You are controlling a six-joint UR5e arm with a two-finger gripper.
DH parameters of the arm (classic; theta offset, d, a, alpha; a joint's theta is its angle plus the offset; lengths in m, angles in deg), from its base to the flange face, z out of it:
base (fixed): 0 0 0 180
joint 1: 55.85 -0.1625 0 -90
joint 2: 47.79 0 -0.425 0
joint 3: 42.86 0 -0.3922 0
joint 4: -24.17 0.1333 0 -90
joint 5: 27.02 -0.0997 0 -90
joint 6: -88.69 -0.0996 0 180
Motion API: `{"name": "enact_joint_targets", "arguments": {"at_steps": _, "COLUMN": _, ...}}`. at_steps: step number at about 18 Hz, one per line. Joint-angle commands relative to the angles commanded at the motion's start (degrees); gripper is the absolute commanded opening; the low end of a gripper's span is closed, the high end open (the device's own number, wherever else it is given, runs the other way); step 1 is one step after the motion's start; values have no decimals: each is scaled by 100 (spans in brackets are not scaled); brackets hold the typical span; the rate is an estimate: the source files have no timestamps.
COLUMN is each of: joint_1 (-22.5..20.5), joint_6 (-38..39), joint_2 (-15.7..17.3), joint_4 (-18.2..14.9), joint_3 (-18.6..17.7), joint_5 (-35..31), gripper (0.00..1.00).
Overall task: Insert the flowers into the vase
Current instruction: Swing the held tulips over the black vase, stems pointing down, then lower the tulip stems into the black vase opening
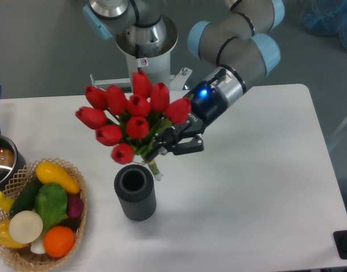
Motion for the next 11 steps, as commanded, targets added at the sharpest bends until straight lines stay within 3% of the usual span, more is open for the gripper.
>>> {"name": "enact_joint_targets", "arguments": {"at_steps": 6, "joint_1": 97, "joint_6": -282, "joint_2": -9, "joint_4": 0, "joint_3": -352, "joint_5": 351, "gripper": 18}}
{"name": "enact_joint_targets", "arguments": {"at_steps": 11, "joint_1": 97, "joint_6": -273, "joint_2": -79, "joint_4": -17, "joint_3": -414, "joint_5": 537, "gripper": 18}}
